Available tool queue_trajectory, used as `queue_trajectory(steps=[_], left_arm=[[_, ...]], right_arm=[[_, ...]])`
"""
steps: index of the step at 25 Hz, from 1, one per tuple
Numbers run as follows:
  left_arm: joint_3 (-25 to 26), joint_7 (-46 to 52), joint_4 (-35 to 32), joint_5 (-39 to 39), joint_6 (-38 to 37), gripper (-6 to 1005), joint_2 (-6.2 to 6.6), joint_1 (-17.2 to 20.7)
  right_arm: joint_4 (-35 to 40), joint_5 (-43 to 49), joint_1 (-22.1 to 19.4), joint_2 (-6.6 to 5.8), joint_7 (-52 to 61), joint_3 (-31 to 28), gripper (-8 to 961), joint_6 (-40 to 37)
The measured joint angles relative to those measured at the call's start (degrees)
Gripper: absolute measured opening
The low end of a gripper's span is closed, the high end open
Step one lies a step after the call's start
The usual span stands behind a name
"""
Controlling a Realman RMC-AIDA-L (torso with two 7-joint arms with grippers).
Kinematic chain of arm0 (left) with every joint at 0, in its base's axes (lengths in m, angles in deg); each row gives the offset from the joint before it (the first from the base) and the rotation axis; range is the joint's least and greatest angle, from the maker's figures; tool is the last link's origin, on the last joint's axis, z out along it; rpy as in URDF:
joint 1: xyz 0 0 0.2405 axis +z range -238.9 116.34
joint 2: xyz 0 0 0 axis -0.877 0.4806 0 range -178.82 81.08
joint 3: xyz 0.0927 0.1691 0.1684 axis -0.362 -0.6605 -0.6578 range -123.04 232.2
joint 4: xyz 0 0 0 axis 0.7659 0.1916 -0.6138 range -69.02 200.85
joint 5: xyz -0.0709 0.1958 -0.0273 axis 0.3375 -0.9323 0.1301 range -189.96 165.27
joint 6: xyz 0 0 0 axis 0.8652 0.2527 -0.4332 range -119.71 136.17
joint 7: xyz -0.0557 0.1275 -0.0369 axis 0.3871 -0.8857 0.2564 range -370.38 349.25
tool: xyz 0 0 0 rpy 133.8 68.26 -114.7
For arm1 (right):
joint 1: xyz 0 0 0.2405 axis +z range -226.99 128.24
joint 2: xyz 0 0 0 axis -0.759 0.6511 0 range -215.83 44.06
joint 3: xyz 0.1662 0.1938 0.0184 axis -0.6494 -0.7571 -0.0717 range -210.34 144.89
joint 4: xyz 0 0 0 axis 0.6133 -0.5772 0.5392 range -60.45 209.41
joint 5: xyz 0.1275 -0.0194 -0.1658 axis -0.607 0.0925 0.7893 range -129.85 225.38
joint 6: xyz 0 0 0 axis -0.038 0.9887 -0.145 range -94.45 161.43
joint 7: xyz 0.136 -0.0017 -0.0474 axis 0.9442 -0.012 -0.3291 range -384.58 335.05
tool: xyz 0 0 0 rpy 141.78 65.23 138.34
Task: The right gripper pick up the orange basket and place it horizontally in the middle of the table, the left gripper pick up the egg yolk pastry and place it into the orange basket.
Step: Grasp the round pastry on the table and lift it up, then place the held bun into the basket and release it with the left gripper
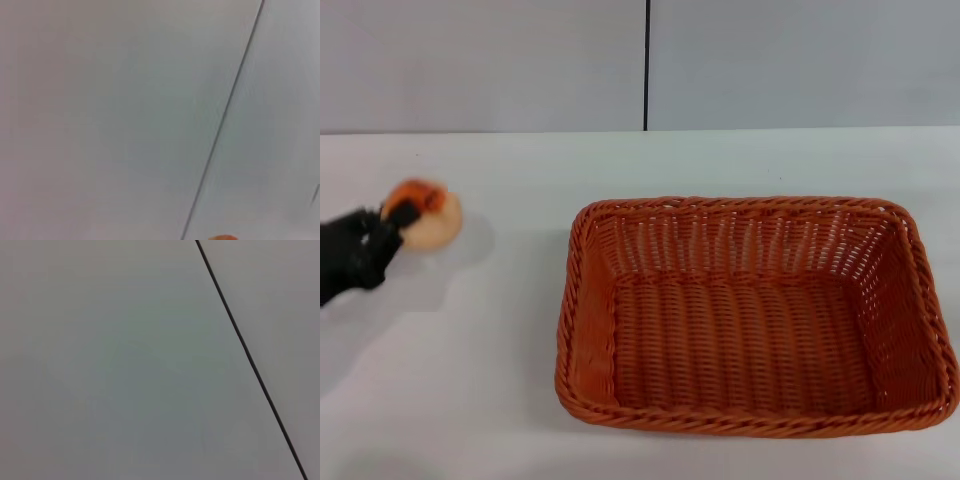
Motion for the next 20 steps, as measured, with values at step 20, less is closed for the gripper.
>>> queue_trajectory(steps=[20], left_arm=[[-15.0, -0.2, 8.0, 4.8, -6.2, 70, -0.83, -13.7]], right_arm=[[-1.1, 0.3, -0.5, 0.35, -0.1, 0.8, 622, -0.1]])
